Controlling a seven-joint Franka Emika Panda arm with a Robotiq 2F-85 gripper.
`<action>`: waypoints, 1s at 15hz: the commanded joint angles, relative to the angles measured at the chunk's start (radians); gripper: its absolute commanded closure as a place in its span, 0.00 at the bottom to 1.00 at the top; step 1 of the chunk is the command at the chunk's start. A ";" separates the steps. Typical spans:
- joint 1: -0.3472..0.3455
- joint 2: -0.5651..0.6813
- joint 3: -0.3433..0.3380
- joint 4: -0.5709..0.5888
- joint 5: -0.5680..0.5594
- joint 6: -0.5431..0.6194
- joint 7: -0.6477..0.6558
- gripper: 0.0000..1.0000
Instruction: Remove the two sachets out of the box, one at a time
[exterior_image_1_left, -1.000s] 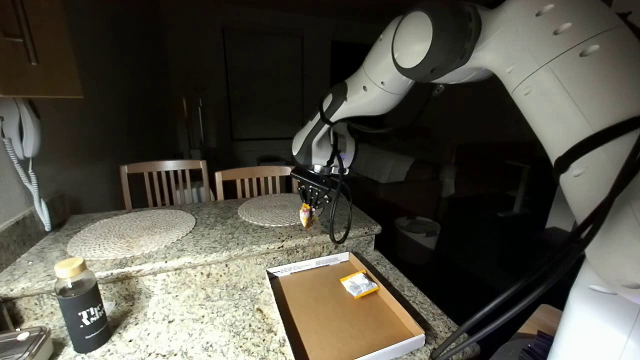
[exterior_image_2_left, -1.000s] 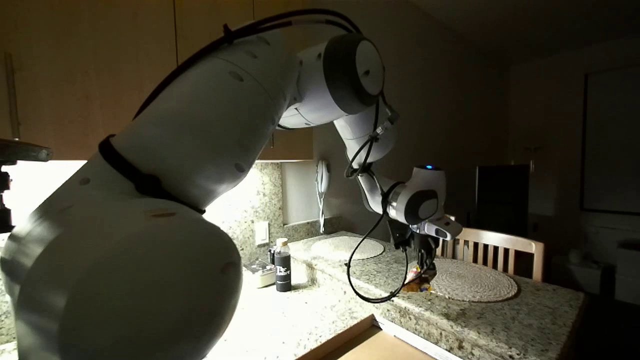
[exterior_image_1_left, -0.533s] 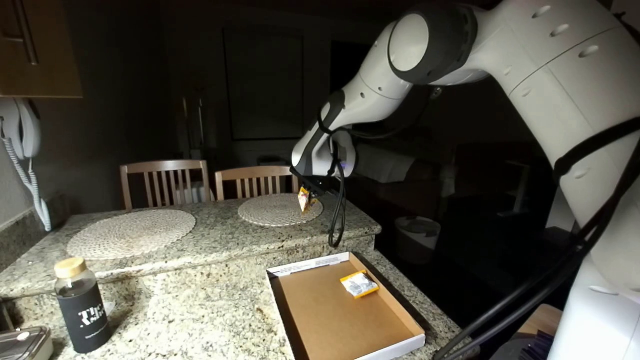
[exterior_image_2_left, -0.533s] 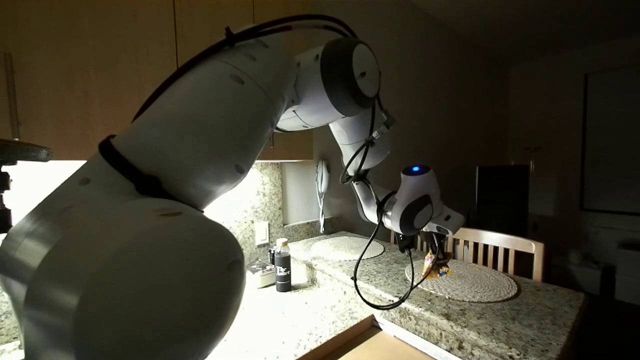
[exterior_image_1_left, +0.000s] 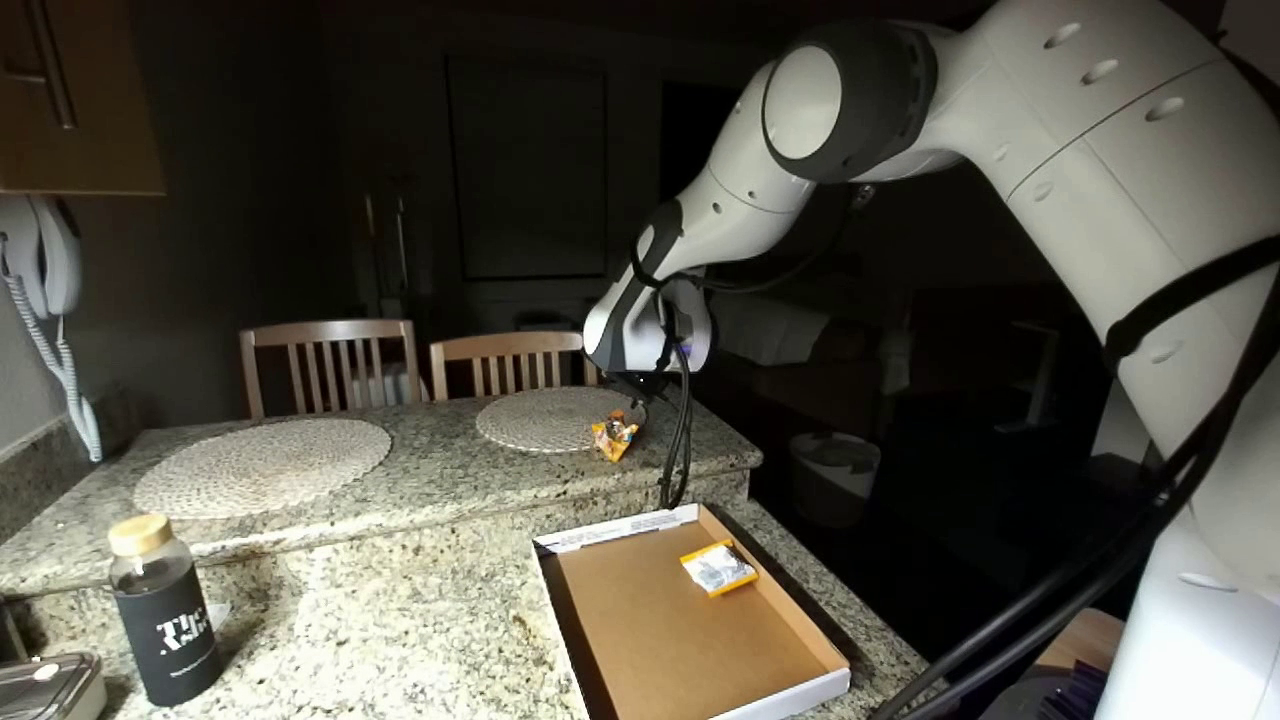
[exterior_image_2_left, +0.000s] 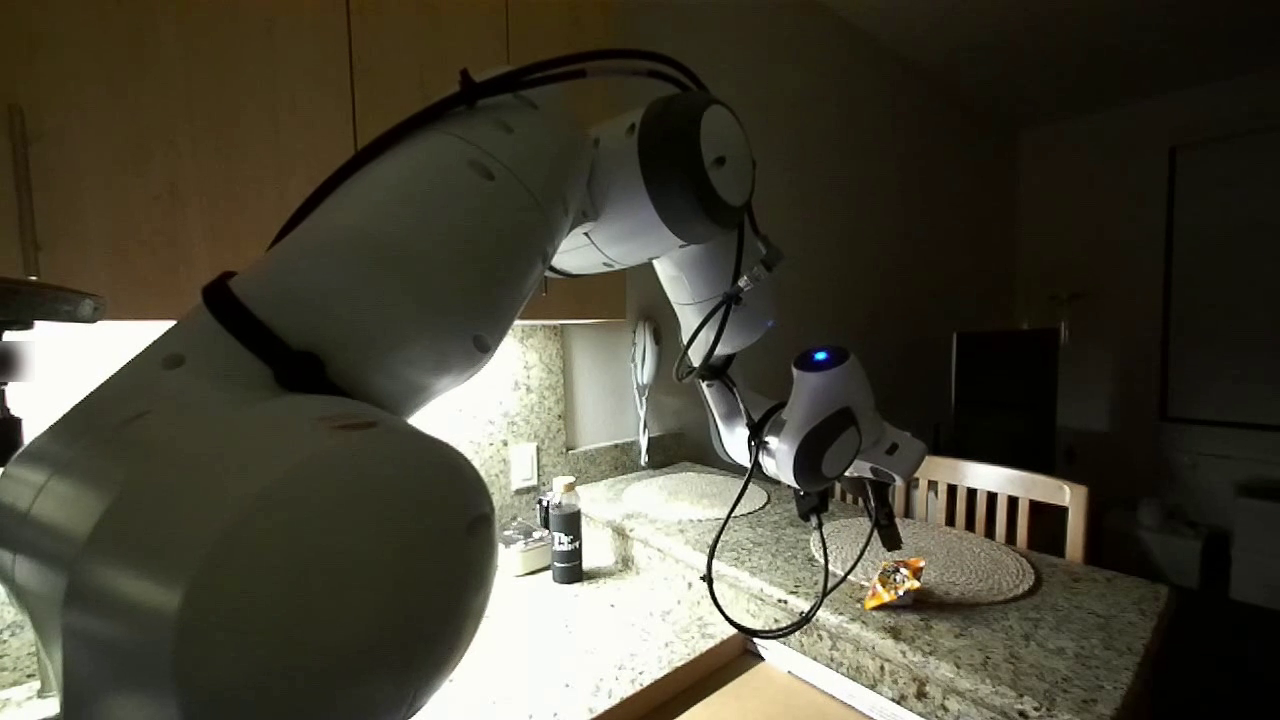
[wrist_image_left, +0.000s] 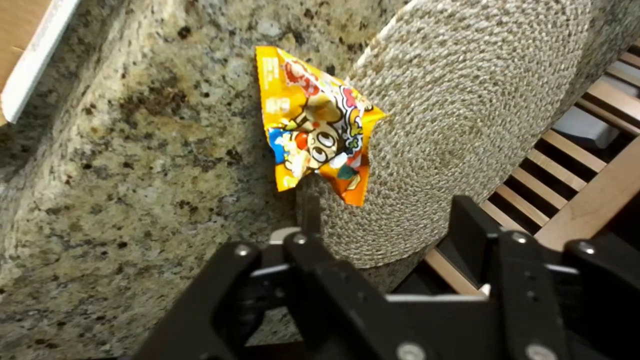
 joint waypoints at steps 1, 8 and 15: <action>-0.049 -0.074 0.066 -0.096 0.028 -0.052 -0.048 0.02; -0.268 -0.292 0.268 -0.427 0.174 -0.314 -0.208 0.00; -0.253 -0.155 0.124 -0.353 0.254 -0.578 -0.184 0.00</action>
